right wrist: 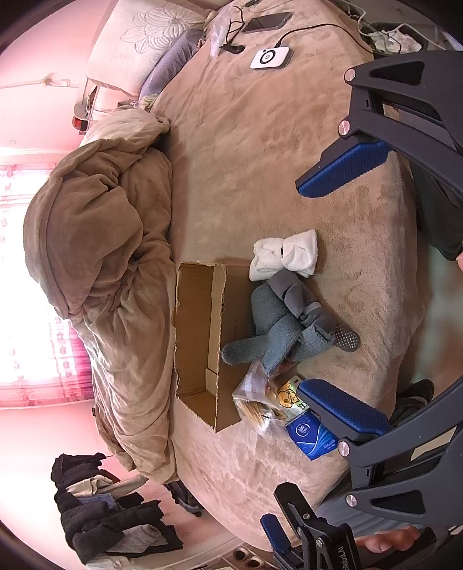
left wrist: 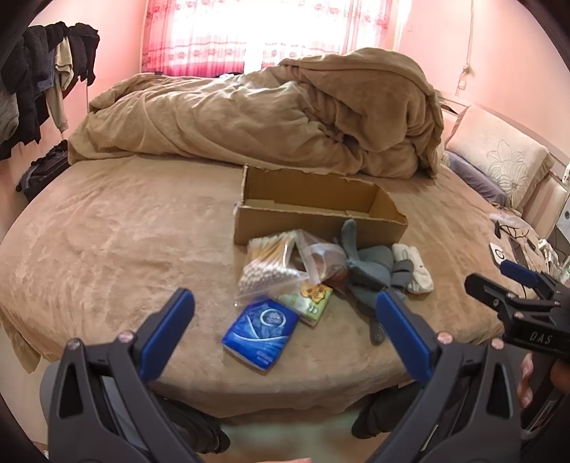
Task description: Organize objects
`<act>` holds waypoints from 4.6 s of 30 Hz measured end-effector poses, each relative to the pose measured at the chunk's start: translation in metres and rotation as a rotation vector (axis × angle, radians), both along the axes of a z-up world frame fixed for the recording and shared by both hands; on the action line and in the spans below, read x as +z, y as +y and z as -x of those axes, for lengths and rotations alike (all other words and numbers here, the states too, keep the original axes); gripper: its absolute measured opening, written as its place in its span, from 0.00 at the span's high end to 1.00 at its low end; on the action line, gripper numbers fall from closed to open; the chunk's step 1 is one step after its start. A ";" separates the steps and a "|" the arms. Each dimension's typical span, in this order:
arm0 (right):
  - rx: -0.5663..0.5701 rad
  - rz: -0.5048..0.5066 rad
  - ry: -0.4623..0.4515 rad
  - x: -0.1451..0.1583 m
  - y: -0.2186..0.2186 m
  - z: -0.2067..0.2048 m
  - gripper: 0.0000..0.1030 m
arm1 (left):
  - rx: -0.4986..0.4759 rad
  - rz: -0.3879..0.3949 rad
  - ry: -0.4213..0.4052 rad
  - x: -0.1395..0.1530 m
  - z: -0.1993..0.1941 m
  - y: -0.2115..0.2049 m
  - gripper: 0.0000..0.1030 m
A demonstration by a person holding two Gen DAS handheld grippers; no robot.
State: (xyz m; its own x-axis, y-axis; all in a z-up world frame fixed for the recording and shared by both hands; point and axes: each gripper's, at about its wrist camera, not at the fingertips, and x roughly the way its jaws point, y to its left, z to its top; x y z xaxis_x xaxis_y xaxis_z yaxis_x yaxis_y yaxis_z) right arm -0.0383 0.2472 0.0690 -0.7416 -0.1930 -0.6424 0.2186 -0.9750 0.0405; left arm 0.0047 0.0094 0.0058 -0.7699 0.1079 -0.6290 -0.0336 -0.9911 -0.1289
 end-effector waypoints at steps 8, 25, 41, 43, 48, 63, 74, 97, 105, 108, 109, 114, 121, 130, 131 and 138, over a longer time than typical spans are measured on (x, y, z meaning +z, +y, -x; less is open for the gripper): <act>0.003 0.002 -0.002 0.000 -0.001 -0.001 0.00 | 0.000 0.001 0.002 0.001 0.001 0.001 0.00; 0.009 0.007 -0.005 -0.002 -0.001 -0.001 0.00 | -0.012 -0.009 0.001 0.001 0.002 0.002 0.00; 0.010 0.008 -0.007 -0.002 -0.002 0.001 0.00 | -0.016 -0.009 0.007 0.002 0.003 0.003 0.00; 0.011 0.008 -0.007 -0.002 -0.001 0.001 0.00 | -0.015 -0.008 0.008 0.002 0.003 0.003 0.00; 0.011 0.009 -0.007 -0.002 -0.001 0.001 0.00 | -0.008 -0.011 0.013 0.003 0.003 0.003 0.00; 0.015 0.004 -0.008 -0.001 -0.002 0.005 0.00 | -0.001 -0.016 0.008 0.001 0.005 -0.001 0.00; 0.001 -0.040 -0.016 -0.014 0.001 0.027 0.00 | 0.017 -0.001 -0.055 -0.032 0.029 -0.006 0.00; -0.093 -0.017 -0.228 -0.104 0.039 0.099 0.10 | -0.017 0.085 -0.271 -0.132 0.069 0.000 0.01; -0.050 -0.013 -0.235 -0.113 0.031 0.114 0.25 | -0.038 0.125 -0.216 -0.129 0.061 0.002 0.28; -0.042 0.008 -0.216 -0.110 0.036 0.113 0.50 | -0.044 0.116 -0.205 -0.126 0.057 0.002 0.35; -0.042 0.023 -0.211 -0.108 0.040 0.113 0.56 | -0.047 0.115 -0.203 -0.125 0.056 0.002 0.38; -0.024 0.056 -0.193 -0.099 0.044 0.105 0.63 | -0.053 0.076 -0.182 -0.112 0.046 0.000 0.47; -0.027 0.073 -0.127 -0.070 0.051 0.087 0.64 | -0.043 0.041 -0.120 -0.079 0.038 -0.002 0.54; -0.001 0.081 -0.033 -0.025 0.052 0.067 0.64 | -0.042 -0.004 0.013 -0.013 0.021 -0.007 0.54; 0.003 0.081 -0.020 -0.019 0.052 0.067 0.64 | -0.047 -0.007 0.024 -0.007 0.023 -0.005 0.54; 0.046 0.106 0.024 0.008 0.039 0.077 0.64 | -0.092 0.011 0.130 0.042 0.043 0.007 0.54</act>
State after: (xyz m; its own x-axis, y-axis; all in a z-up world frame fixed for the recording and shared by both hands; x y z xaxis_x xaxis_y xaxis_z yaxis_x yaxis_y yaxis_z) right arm -0.1152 0.2860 0.0767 -0.7456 -0.2930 -0.5986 0.2654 -0.9544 0.1367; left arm -0.0383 0.0164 0.0481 -0.8318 0.1756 -0.5266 -0.1403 -0.9844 -0.1066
